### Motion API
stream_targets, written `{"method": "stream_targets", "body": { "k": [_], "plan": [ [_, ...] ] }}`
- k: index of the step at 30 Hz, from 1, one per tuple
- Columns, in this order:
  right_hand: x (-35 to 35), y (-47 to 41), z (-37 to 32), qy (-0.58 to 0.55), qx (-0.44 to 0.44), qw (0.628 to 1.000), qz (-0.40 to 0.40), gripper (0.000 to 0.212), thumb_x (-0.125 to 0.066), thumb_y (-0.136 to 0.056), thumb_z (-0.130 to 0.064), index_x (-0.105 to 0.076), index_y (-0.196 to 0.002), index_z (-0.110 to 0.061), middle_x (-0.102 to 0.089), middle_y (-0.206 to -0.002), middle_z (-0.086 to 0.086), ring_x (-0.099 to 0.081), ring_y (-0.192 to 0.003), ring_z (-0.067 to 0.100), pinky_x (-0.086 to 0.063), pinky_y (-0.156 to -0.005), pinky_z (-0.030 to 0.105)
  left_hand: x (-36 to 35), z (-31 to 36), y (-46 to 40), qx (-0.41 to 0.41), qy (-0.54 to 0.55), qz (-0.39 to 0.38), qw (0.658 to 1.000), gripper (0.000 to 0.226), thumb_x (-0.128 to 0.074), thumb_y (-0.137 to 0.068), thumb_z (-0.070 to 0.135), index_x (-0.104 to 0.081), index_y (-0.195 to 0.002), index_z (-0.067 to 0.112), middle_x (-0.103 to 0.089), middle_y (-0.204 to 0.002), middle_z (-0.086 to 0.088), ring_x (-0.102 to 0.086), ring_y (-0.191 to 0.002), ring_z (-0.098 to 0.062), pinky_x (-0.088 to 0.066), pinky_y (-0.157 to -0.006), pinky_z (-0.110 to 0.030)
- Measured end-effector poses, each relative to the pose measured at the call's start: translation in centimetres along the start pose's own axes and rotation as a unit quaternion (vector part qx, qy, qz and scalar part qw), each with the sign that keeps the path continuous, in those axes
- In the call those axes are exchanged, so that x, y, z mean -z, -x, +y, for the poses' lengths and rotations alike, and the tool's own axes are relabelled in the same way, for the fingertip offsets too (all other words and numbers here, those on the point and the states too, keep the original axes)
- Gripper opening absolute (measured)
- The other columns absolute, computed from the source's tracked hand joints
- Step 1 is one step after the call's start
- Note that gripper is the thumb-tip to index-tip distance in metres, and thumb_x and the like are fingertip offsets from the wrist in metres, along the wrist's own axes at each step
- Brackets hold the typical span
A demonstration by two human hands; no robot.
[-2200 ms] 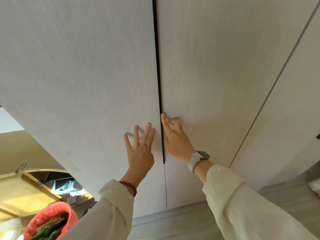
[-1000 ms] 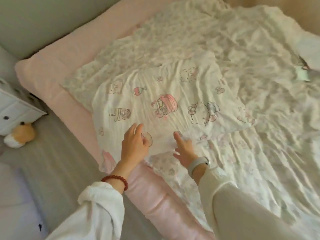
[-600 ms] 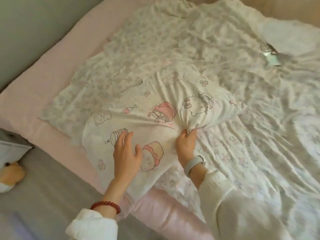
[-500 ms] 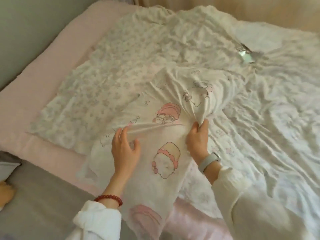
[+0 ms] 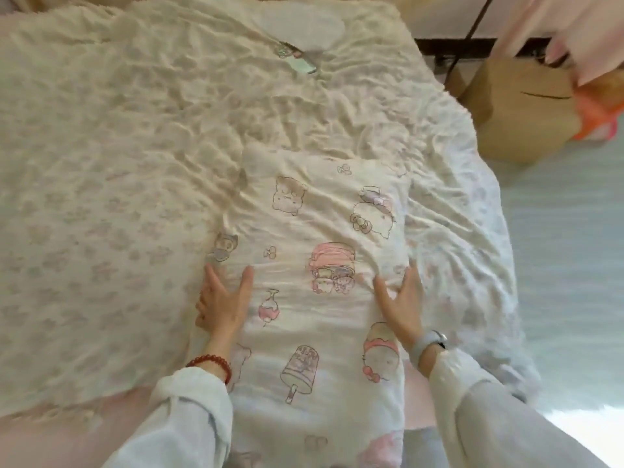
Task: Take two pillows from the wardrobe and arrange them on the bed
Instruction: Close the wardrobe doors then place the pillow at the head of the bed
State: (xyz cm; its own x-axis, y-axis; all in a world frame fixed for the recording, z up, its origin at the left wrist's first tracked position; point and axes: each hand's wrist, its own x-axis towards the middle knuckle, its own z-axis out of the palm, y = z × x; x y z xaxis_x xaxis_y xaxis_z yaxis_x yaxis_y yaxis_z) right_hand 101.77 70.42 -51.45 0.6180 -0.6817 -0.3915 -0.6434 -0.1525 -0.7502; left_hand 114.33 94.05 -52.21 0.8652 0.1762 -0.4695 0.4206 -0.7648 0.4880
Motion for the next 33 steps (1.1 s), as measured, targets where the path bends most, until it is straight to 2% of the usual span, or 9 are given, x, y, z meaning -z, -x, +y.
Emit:
{"method": "stream_targets", "body": {
  "k": [3, 5, 7, 10, 13, 16, 19, 23, 33],
  "plan": [
    [-0.6, -1.1, 1.0, 0.015, -0.037, 0.999, -0.034, 0.065, -0.044, -0.091, -0.038, -0.013, -0.143, -0.016, -0.043, -0.138, 0.021, -0.039, -0.127, 0.035, -0.032, -0.103, 0.037, -0.4, 1.3, -0.8, -0.010, -0.023, 0.006, 1.000, 0.075, -0.045, -0.082, 0.063, -0.027, -0.135, 0.012, -0.044, -0.137, -0.019, -0.043, -0.121, -0.040, -0.036, -0.097, -0.050],
    [0.3, -1.8, 0.8, 0.017, -0.005, 1.000, -0.001, 0.050, -0.040, -0.094, -0.024, -0.025, -0.140, -0.009, -0.047, -0.133, 0.023, -0.043, -0.123, 0.037, -0.034, -0.098, 0.033, -1.0, 3.4, 0.8, -0.054, -0.017, 0.071, 0.996, 0.047, -0.047, -0.088, 0.048, -0.042, -0.115, 0.009, -0.060, -0.115, -0.022, -0.056, -0.099, -0.040, -0.042, -0.079, -0.043],
    [2.5, -2.0, 0.7, 0.022, 0.030, 0.998, 0.049, 0.039, -0.036, -0.095, -0.016, -0.039, -0.132, -0.003, -0.050, -0.129, 0.025, -0.046, -0.119, 0.038, -0.036, -0.096, 0.036, -1.6, 6.0, 3.8, -0.095, -0.006, 0.149, 0.984, 0.031, -0.048, -0.090, 0.037, -0.045, -0.100, 0.008, -0.064, -0.099, -0.025, -0.058, -0.086, -0.041, -0.037, -0.068, -0.039],
    [8.4, -2.7, 1.6, 0.013, 0.039, 0.995, 0.090, 0.034, -0.033, -0.096, -0.016, -0.047, -0.121, 0.001, -0.055, -0.112, 0.027, -0.051, -0.103, 0.041, -0.042, -0.088, 0.045, -3.3, 10.3, 9.5, -0.139, 0.007, 0.201, 0.970, 0.023, -0.048, -0.090, 0.031, -0.045, -0.093, 0.008, -0.065, -0.091, -0.026, -0.058, -0.079, -0.042, -0.034, -0.064, -0.037],
    [17.2, -4.5, 3.0, -0.015, 0.046, 0.992, 0.115, 0.033, -0.035, -0.096, -0.018, -0.047, -0.122, -0.003, -0.051, -0.107, 0.026, -0.048, -0.103, 0.039, -0.037, -0.089, 0.041, -6.8, 15.6, 16.2, -0.173, 0.030, 0.225, 0.958, 0.024, -0.049, -0.091, 0.028, -0.046, -0.094, 0.005, -0.064, -0.093, -0.026, -0.059, -0.081, -0.043, -0.036, -0.065, -0.039],
    [27.6, -6.4, 5.0, -0.044, 0.088, 0.988, 0.121, 0.035, -0.038, -0.095, -0.012, -0.044, -0.128, -0.004, -0.046, -0.117, 0.026, -0.044, -0.112, 0.033, -0.030, -0.097, 0.031, -12.1, 21.4, 23.2, -0.186, 0.059, 0.243, 0.950, 0.027, -0.051, -0.091, 0.026, -0.046, -0.093, 0.000, -0.062, -0.095, -0.028, -0.058, -0.084, -0.043, -0.038, -0.065, -0.040],
    [37.7, -8.6, 8.0, -0.034, 0.098, 0.983, 0.154, 0.037, -0.039, -0.094, -0.011, -0.043, -0.130, -0.006, -0.047, -0.120, 0.025, -0.043, -0.116, 0.033, -0.027, -0.097, 0.025, -18.2, 27.0, 29.3, -0.203, 0.093, 0.220, 0.950, 0.025, -0.053, -0.090, 0.025, -0.046, -0.089, 0.001, -0.062, -0.091, -0.027, -0.057, -0.083, -0.041, -0.034, -0.064, -0.036],
    [47.9, -11.3, 12.1, -0.007, 0.057, 0.976, 0.210, 0.035, -0.039, -0.094, -0.009, -0.046, -0.127, -0.001, -0.050, -0.116, 0.029, -0.045, -0.112, 0.040, -0.032, -0.098, 0.041, -25.6, 33.8, 34.1, -0.239, 0.089, 0.169, 0.952, 0.025, -0.054, -0.089, 0.023, -0.047, -0.091, -0.001, -0.062, -0.095, -0.027, -0.057, -0.088, -0.041, -0.039, -0.068, -0.040],
    [58.0, -19.9, 16.4, 0.011, -0.020, 0.972, 0.235, 0.035, -0.037, -0.095, -0.014, -0.046, -0.127, -0.004, -0.048, -0.123, 0.024, -0.042, -0.121, 0.038, -0.029, -0.103, 0.038, -36.2, 45.1, 34.9, -0.287, 0.065, 0.103, 0.950, 0.028, -0.053, -0.089, 0.030, -0.047, -0.092, 0.004, -0.063, -0.093, -0.024, -0.058, -0.083, -0.041, -0.034, -0.065, -0.036]
  ]
}}
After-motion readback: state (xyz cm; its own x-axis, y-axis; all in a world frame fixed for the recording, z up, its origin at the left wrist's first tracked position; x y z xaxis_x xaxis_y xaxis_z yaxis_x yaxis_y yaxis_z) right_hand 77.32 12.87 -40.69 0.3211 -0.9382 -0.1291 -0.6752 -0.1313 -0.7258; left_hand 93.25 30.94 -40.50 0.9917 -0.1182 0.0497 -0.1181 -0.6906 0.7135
